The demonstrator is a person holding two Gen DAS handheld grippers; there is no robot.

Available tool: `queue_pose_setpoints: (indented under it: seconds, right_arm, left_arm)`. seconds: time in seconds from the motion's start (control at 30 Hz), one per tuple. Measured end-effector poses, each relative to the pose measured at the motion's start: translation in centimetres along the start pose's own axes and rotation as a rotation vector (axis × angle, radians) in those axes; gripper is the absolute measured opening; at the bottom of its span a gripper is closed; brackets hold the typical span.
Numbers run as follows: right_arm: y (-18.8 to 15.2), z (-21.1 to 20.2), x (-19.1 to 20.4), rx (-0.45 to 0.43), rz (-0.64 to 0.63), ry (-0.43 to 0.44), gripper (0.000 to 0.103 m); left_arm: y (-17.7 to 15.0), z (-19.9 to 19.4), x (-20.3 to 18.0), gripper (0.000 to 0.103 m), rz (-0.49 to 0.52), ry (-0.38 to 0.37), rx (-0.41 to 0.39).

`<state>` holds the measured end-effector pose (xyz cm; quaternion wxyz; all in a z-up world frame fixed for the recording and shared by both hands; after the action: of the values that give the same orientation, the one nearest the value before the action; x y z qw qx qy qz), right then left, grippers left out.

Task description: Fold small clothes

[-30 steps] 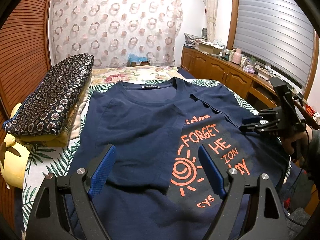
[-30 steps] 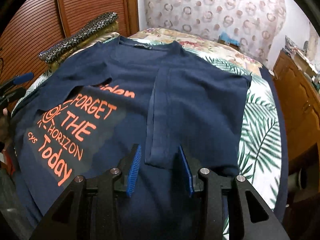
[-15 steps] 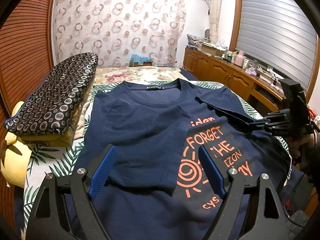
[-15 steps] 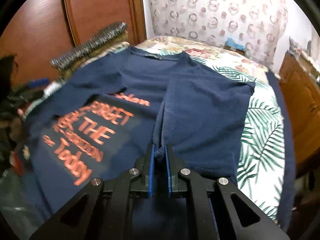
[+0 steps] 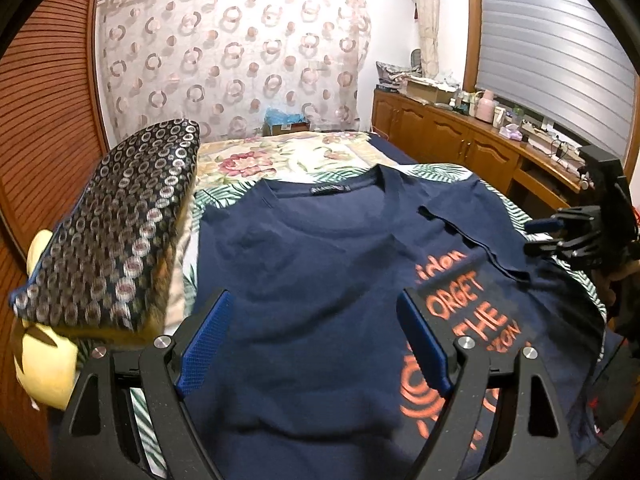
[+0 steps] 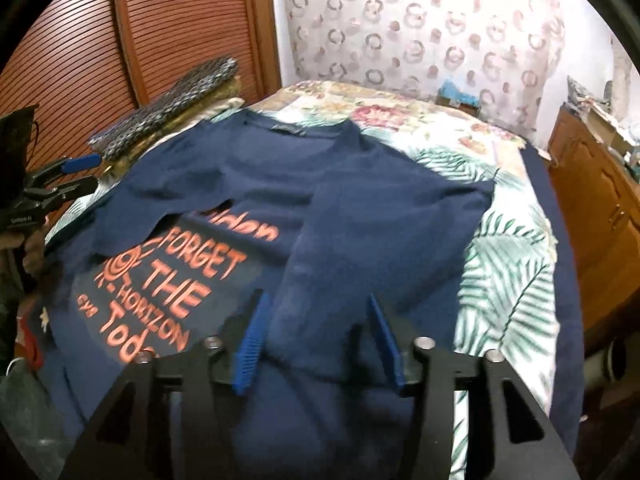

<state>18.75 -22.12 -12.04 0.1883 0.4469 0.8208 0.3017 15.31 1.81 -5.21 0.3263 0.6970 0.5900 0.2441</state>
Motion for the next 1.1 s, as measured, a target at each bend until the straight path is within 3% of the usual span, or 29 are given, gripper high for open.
queue_pose_setpoints:
  seconds: [0.1,0.2,0.4,0.87,1.1]
  right_arm:
    - [0.8,1.1,-1.9,0.002,0.022,-0.051,0.055]
    - [1.5,2.7,-3.4,0.014,0.042,-0.078,0.055]
    - [2.9,5.6,-4.9,0.036,0.049,-0.074,0.055]
    - [3.2,7.6,-5.1,0.029,-0.014,-0.074,0.063]
    - [3.2,7.5,-5.5,0.030,-0.010,-0.067,0.065]
  left_arm:
    - [1.4,1.1,0.9,0.082,0.016,0.021,0.012]
    - [2.6,2.4,1.6,0.070,0.020,0.027,0.036]
    - [5.0,5.9,2.9,0.057,0.014,0.043,0.098]
    - [6.0,13.8,4.7,0.043,-0.014,0.124,0.247]
    - [5.7,14.7,5.2,0.043,-0.070,0.094,0.270]
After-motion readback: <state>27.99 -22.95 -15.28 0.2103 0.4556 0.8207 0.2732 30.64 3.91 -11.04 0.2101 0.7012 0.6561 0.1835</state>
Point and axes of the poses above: each gripper's, at about its wrist camera, not at the fingertips, and z roughly the way its jaws point, x to its left, y to its top, the point moved 4 cm from there along z, roughly the way its jaws point, and after that the axes turned 4 degrees about x, right-handed, at the moved point
